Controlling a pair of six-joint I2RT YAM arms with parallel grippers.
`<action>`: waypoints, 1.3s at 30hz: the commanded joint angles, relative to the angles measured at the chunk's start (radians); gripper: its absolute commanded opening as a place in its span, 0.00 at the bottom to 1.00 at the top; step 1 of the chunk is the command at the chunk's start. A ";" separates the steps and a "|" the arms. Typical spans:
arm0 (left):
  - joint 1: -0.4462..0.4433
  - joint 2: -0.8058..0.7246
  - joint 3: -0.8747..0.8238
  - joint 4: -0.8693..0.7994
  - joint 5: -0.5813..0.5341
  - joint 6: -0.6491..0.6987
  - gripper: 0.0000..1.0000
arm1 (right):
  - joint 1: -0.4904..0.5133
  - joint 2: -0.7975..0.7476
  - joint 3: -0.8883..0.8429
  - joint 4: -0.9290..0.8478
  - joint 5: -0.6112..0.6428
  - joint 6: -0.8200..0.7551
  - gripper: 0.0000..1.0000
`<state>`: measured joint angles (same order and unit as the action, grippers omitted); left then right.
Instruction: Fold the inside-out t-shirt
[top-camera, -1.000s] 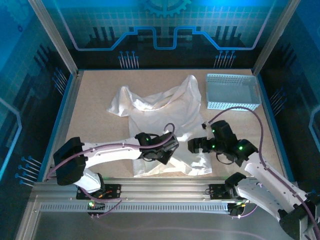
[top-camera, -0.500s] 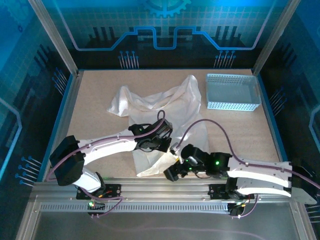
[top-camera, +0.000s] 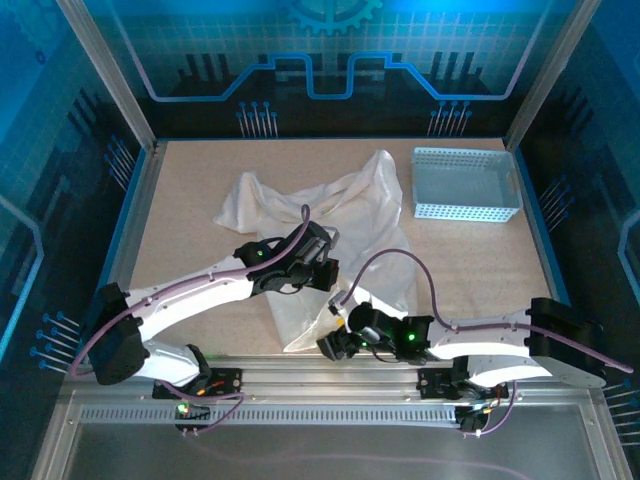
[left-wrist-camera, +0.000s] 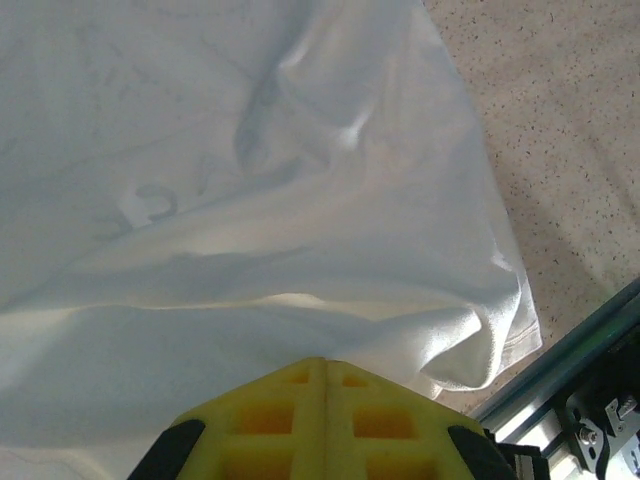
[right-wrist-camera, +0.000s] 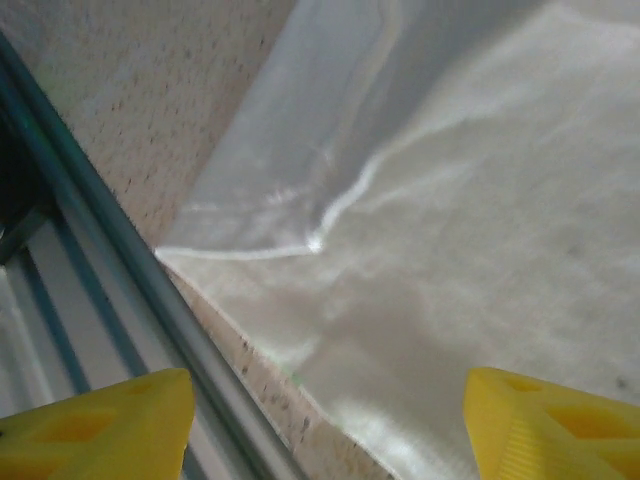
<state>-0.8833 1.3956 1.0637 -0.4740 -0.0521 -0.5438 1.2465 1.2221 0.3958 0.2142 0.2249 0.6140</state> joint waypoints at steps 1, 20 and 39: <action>0.015 -0.034 0.034 -0.002 0.017 0.014 0.00 | -0.013 -0.003 -0.049 0.164 0.123 -0.012 0.69; 0.073 -0.128 0.127 -0.026 0.093 0.055 0.00 | -0.147 0.161 -0.012 0.190 0.147 -0.016 0.63; 0.087 -0.100 0.209 -0.033 0.328 0.136 0.00 | -0.349 0.091 0.029 0.132 0.129 -0.104 0.70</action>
<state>-0.8066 1.2690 1.2007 -0.5243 0.2070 -0.4152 0.8711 1.2972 0.4061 0.3008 0.2665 0.5117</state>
